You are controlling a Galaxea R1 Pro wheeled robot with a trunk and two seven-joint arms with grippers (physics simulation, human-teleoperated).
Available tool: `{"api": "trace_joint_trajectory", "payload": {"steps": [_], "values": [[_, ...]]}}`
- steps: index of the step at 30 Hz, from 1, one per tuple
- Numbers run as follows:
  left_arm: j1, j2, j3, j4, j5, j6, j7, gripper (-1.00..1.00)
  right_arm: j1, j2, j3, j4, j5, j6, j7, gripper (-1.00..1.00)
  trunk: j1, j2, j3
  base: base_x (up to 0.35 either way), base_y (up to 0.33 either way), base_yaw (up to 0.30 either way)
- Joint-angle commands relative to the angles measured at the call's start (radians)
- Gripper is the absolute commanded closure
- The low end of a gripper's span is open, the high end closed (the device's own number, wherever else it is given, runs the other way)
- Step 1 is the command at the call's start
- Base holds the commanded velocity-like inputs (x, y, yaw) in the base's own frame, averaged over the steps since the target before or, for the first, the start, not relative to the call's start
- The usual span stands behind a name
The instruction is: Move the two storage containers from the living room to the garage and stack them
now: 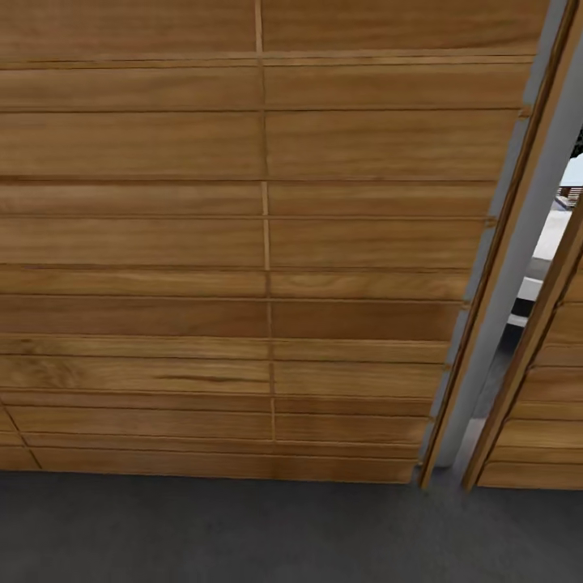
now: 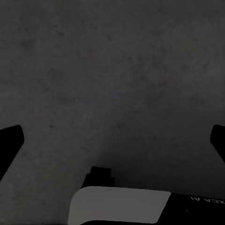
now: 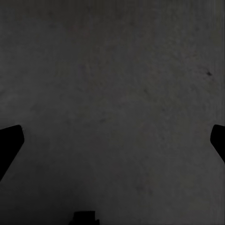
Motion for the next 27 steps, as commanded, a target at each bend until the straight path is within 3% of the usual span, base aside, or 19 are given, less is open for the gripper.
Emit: {"api": "trace_joint_trajectory", "payload": {"steps": [1, 27], "values": [[0.001, -0.001, 0.003, -0.003, -0.001, 0.007, 0.001, -1.00, 0.000, 0.000, 0.000, -0.002, 0.000, 0.005, 0.000, -1.00, 0.000, -0.001, -0.001, 0.000, 0.000, 0.296], [0.001, -0.002, 0.004, -0.003, -0.001, 0.003, 0.001, -1.00, 0.000, 0.000, -0.003, -0.002, 0.000, 0.003, 0.000, -1.00, 0.000, -0.001, -0.001, 0.000, 0.000, 0.296]]}}
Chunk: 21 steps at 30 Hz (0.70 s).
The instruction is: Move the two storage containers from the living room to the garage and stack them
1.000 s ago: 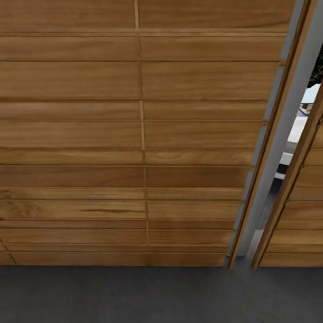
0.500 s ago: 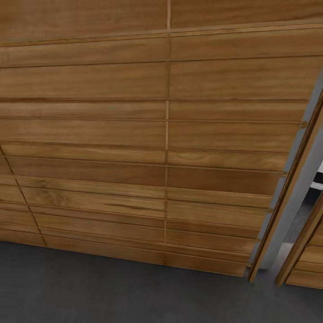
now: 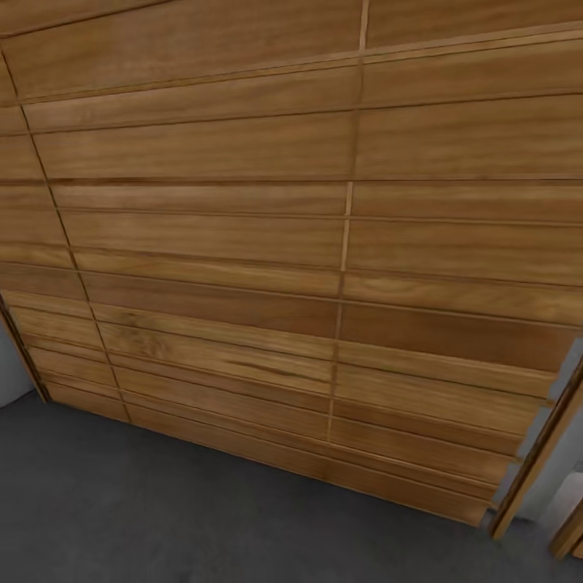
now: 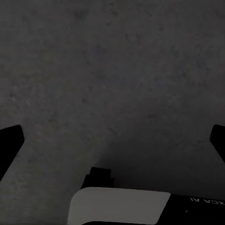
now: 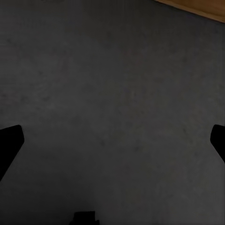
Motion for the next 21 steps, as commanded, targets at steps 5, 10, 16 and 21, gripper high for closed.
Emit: {"api": "trace_joint_trajectory", "payload": {"steps": [5, 10, 16, 21], "values": [[0.001, -0.002, 0.003, -0.003, -0.001, 0.007, 0.001, -1.00, 0.000, 0.000, 0.000, -0.002, 0.000, 0.006, 0.000, -1.00, 0.000, -0.001, -0.001, 0.000, 0.000, 0.296], [0.001, -0.002, 0.003, -0.003, -0.001, 0.007, 0.001, -1.00, 0.000, 0.000, 0.000, -0.002, 0.000, 0.006, 0.000, -1.00, 0.000, -0.001, -0.001, 0.000, 0.000, 0.296], [0.001, -0.003, 0.003, -0.003, -0.001, 0.007, 0.001, -1.00, 0.000, 0.000, 0.000, -0.002, 0.000, 0.006, 0.000, -1.00, 0.000, -0.001, -0.001, 0.000, 0.000, 0.296], [0.001, -0.002, 0.003, -0.003, -0.001, 0.007, 0.001, -1.00, 0.000, 0.000, -0.001, -0.002, 0.000, 0.006, 0.000, -1.00, 0.000, -0.001, -0.001, 0.000, 0.000, 0.296]]}}
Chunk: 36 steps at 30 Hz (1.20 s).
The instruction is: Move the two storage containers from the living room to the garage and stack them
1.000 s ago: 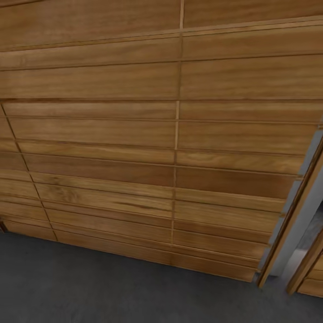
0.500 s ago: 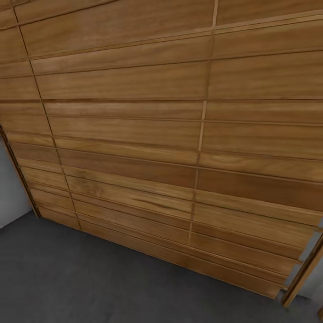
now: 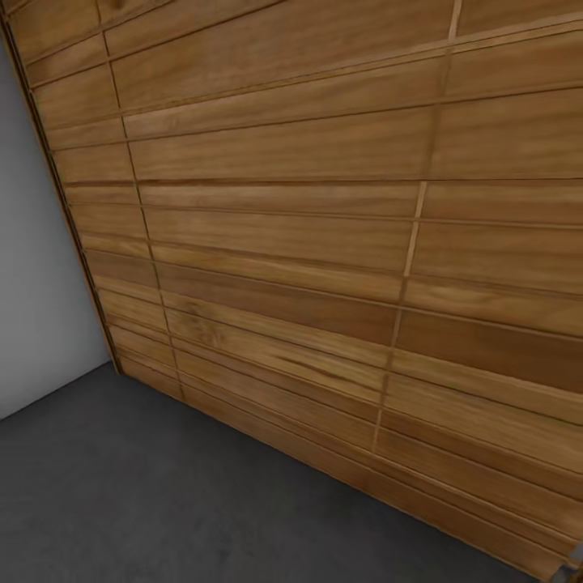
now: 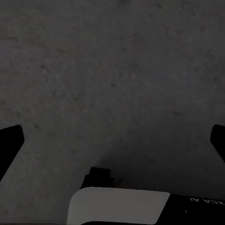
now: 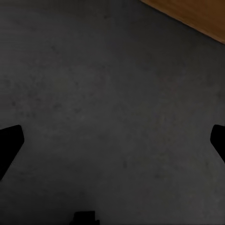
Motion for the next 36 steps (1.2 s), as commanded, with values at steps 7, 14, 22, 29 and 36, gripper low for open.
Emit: {"api": "trace_joint_trajectory", "payload": {"steps": [7, 14, 22, 29, 36], "values": [[0.001, 0.000, 0.003, -0.003, -0.001, 0.007, 0.001, -1.00, 0.000, 0.000, 0.000, -0.002, 0.000, 0.005, 0.000, -1.00, 0.000, -0.001, -0.001, 0.000, 0.000, 0.296], [0.001, 0.000, 0.003, -0.003, -0.001, 0.007, 0.001, -1.00, 0.000, 0.000, 0.000, -0.002, 0.000, 0.005, 0.000, -1.00, 0.000, -0.001, -0.001, 0.000, 0.000, 0.296], [0.001, 0.000, 0.003, -0.003, -0.001, 0.007, 0.001, -1.00, 0.000, 0.000, 0.001, -0.002, 0.000, 0.005, 0.000, -1.00, 0.000, -0.001, -0.001, 0.000, 0.000, 0.296], [0.001, 0.000, 0.003, -0.003, -0.001, 0.007, 0.001, -1.00, 0.000, 0.000, 0.000, -0.002, 0.000, 0.005, 0.000, -1.00, 0.000, -0.001, -0.001, 0.000, 0.000, 0.296], [0.001, 0.001, 0.003, -0.003, -0.001, 0.007, 0.001, -1.00, 0.000, 0.000, 0.000, -0.002, 0.000, 0.005, 0.000, -1.00, 0.000, -0.001, -0.001, 0.000, 0.000, 0.296]]}}
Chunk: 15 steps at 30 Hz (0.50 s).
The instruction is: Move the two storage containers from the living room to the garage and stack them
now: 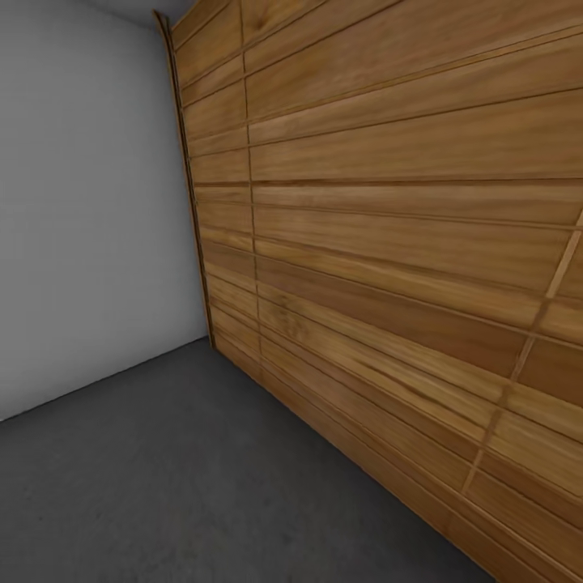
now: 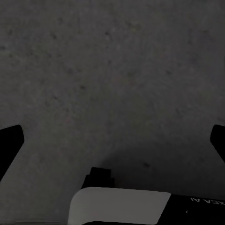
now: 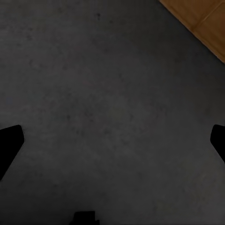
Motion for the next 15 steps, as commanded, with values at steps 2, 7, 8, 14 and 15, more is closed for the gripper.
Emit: {"api": "trace_joint_trajectory", "payload": {"steps": [2, 7, 8, 14, 15], "values": [[0.001, -0.001, 0.003, -0.003, -0.001, 0.007, 0.001, -1.00, 0.000, 0.000, 0.000, -0.002, 0.000, 0.005, 0.000, -1.00, 0.000, -0.001, -0.001, 0.000, 0.000, 0.296], [0.001, -0.001, 0.003, -0.003, -0.001, 0.007, 0.001, -1.00, 0.000, 0.000, 0.000, -0.002, 0.000, 0.005, 0.000, -1.00, 0.000, -0.001, -0.001, 0.000, 0.000, 0.296], [0.001, -0.001, 0.003, -0.003, -0.001, 0.007, 0.001, -1.00, 0.000, 0.000, 0.000, -0.002, 0.000, 0.005, 0.000, -1.00, 0.000, -0.001, -0.001, 0.000, 0.000, 0.296], [0.001, -0.001, 0.003, -0.003, -0.001, 0.007, 0.001, -1.00, 0.000, 0.000, 0.000, -0.002, 0.000, 0.005, 0.000, -1.00, 0.000, -0.001, -0.001, 0.000, 0.000, 0.296], [0.001, -0.001, 0.003, -0.003, -0.001, 0.007, 0.001, -1.00, 0.000, 0.000, 0.000, -0.002, 0.000, 0.005, 0.000, -1.00, 0.000, -0.001, -0.001, 0.000, 0.000, 0.296]]}}
